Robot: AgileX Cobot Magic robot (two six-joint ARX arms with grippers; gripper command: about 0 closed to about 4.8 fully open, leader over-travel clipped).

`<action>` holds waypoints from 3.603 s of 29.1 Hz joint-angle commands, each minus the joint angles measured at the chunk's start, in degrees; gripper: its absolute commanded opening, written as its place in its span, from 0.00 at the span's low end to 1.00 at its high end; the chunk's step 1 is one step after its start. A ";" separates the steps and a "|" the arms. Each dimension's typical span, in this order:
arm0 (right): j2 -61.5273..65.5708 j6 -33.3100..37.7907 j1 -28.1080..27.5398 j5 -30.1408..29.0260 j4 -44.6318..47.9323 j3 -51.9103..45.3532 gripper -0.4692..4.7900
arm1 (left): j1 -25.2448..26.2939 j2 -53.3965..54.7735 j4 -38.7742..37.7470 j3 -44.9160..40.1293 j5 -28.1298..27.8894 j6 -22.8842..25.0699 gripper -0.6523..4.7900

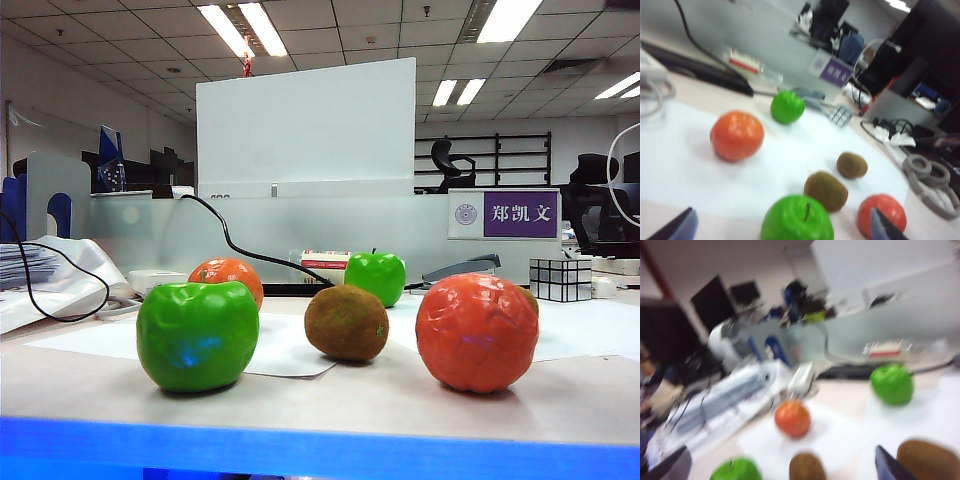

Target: Put the same fruits together.

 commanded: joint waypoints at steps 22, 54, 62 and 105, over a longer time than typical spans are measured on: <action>53.11 -19.65 25.14 21.09 27.21 3.96 1.00 | -18.18 -0.07 -6.36 0.07 -10.67 6.40 1.00; 68.57 -20.24 25.27 25.07 14.97 12.28 0.58 | -18.14 -0.07 -6.67 0.15 -9.99 6.01 1.00; 68.59 -20.57 25.27 24.96 20.79 12.37 0.07 | -18.14 -0.07 -6.69 0.13 -9.99 6.03 1.00; 120.56 -41.66 36.50 13.51 -10.54 87.60 0.07 | -18.14 -0.07 -6.73 0.15 -10.82 6.01 1.00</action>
